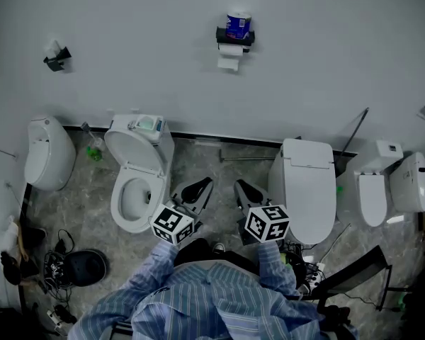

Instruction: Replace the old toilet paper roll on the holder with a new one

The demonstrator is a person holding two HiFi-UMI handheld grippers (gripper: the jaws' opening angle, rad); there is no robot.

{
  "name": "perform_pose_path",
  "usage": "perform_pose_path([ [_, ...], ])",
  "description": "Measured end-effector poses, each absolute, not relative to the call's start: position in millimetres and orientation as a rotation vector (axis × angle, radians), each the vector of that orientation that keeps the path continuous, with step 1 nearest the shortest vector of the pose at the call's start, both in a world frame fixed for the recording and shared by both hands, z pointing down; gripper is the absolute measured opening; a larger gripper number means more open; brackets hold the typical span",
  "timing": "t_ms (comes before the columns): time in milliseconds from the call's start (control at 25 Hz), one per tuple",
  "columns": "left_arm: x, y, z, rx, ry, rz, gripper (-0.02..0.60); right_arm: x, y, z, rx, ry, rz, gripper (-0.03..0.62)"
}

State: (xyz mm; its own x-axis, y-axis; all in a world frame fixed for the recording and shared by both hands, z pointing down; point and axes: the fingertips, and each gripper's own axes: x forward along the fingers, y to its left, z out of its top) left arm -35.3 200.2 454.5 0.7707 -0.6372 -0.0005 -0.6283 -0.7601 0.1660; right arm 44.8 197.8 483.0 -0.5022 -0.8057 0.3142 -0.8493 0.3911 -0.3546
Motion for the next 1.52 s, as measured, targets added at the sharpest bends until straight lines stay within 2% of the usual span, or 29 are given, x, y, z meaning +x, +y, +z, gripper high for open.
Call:
perform_pose_path([
  [440, -33.1, 147.6, 484.0, 2.75, -0.962, -0.013, 0.008, 43.7, 145.7, 511.5, 1.489, -2.519, 0.82, 0.028],
  [1080, -78.9, -87.6, 476.4, 2.778, -0.882, -0.024, 0.011, 26.4, -84.1, 502.3, 1.711, -2.457, 0.85, 0.028],
  [1160, -80.2, -106.1, 479.9, 2.771, -0.844, -0.023, 0.038, 27.3, -99.5, 503.9, 1.737, -2.429, 0.852, 0.028],
  [1240, -79.4, -124.7, 484.4, 2.775, -0.807, -0.006, 0.104, 28.7, -112.5, 507.0, 1.755, -2.398, 0.849, 0.027],
  [1520, -51.5, -175.1, 501.3, 2.738, -0.706, 0.066, 0.149, 48.5, -134.9, 520.9, 1.821, -2.288, 0.875, 0.028],
])
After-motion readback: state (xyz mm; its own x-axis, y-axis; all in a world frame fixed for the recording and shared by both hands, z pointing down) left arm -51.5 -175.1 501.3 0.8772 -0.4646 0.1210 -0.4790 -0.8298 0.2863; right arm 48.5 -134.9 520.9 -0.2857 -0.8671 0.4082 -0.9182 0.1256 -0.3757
